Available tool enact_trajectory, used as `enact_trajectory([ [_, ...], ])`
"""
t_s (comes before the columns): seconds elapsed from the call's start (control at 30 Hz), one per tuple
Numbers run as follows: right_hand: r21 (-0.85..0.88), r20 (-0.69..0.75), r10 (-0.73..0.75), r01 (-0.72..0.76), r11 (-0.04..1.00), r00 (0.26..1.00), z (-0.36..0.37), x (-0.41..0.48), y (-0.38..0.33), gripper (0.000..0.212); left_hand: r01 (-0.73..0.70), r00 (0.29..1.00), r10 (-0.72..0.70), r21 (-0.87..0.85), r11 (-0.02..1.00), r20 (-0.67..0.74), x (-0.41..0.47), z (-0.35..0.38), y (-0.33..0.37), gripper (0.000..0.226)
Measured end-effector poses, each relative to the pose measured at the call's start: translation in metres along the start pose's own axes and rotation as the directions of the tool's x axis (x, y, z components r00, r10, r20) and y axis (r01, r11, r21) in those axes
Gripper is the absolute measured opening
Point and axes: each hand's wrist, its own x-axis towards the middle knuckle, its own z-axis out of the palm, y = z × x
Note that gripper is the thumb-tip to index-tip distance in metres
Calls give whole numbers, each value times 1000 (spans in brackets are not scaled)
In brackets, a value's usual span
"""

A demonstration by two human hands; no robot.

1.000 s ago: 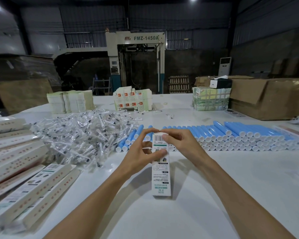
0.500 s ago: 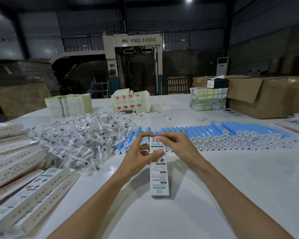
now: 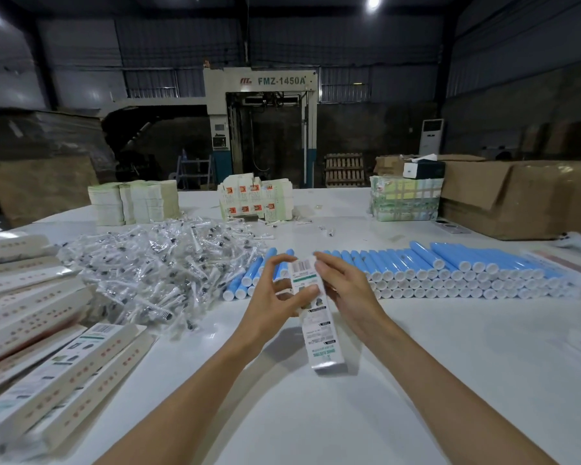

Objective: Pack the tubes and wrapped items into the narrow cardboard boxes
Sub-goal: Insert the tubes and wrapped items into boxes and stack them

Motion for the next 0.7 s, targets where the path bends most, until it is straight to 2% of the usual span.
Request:
enact_trajectory([
  [0.07, 46, 41, 141, -142, 989, 989, 0, -2, 3, 51, 3, 999, -6, -53, 999, -54, 1, 1, -1, 57],
  [0.17, -85, 175, 281, -270, 959, 944, -5, -5, 10, 62, -17, 991, -2, -137, 990, -137, 1, -1, -3, 53],
  [0.27, 4, 313, 335, -354, 935, 888, -7, -12, 18, 64, -41, 987, 17, -142, 989, -161, -1, -3, -3, 50],
  [0.33, -19, 302, 333, -344, 939, 893, -10, -15, 14, 63, -65, 990, 52, -91, 994, -132, 0, 0, -4, 50],
  [0.43, -148, 172, 302, -279, 949, 938, -18, -25, 2, 56, -95, 991, 97, 26, 995, -93, 1, 2, -7, 56],
  [0.53, -373, -33, 140, -143, 917, 990, -50, -50, -23, 43, -119, 993, 119, 183, 976, 14, -1, 3, -15, 57],
  [0.6, -501, -154, 28, -103, 859, 988, -85, -69, -43, 38, -180, 983, 161, 308, 934, 85, -4, 2, -21, 54],
  [0.7, -678, -332, -120, -148, 720, 936, -152, -97, -79, 31, -313, 950, 257, 508, 802, 179, -7, 5, -26, 49],
])
